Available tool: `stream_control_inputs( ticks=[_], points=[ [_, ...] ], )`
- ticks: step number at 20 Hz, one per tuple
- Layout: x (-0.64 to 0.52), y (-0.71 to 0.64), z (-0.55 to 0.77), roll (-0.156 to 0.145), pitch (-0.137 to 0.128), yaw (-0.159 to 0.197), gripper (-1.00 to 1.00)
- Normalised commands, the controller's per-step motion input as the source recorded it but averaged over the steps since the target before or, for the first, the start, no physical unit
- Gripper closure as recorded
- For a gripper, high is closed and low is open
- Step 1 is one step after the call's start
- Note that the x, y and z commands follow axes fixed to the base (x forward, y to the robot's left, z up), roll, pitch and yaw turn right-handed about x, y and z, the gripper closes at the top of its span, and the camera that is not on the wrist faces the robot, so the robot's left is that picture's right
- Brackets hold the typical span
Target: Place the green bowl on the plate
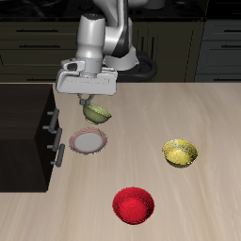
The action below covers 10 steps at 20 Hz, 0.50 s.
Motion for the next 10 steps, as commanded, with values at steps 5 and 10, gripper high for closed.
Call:
stream_control_inputs(
  ticks=[5, 10],
  points=[
    [0.02, 0.07, -0.10, 0.017, -0.005, 0.014, 1.00],
    [0.09, 0.04, -0.14, 0.005, -0.021, 0.026, 1.00]
  ],
)
